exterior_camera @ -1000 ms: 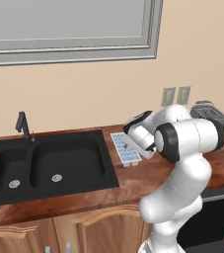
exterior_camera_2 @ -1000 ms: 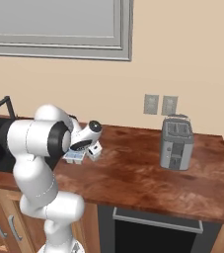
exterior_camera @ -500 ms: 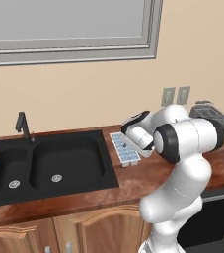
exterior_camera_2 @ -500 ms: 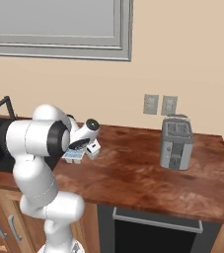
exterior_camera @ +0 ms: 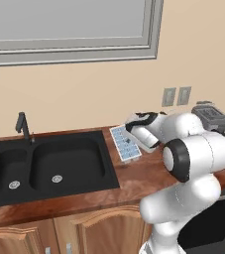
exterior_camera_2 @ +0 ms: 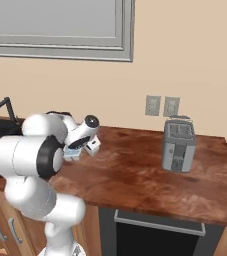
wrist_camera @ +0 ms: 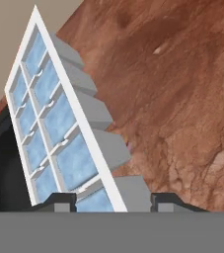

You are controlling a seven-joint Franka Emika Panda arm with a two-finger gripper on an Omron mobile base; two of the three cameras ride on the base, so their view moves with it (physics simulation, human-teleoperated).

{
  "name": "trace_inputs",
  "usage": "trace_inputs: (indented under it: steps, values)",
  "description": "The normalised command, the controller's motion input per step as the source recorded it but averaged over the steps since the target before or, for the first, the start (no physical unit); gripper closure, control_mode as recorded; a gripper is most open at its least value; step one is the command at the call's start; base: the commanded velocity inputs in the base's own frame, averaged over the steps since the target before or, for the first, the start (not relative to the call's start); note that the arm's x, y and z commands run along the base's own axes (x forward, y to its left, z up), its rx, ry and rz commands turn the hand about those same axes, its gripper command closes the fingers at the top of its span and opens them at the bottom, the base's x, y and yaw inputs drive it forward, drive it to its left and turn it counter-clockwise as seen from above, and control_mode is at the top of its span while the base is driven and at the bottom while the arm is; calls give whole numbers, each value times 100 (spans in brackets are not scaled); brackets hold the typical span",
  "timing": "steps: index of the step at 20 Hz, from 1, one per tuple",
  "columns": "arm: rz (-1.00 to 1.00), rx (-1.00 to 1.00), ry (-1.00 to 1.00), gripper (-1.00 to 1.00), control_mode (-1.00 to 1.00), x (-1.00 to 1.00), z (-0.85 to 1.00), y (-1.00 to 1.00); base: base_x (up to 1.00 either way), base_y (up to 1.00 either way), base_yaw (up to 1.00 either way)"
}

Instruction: The ice cube tray has been filled with water. Take the tray and place it in the freezer to make ice. Close the freezer door after placing the tray.

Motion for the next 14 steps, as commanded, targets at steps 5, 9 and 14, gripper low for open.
trace_inputs:
  steps: [5, 9, 14]
  values:
    - [1, 2, 0, 100, -100, -4, 84, 0, 0, 0, 0]
    - [0, 6, 0, 100, -100, -3, 99, -1, 0, 0, 0]
    - [0, 16, -2, 100, -100, -23, 77, -7, 0, 0, 0]
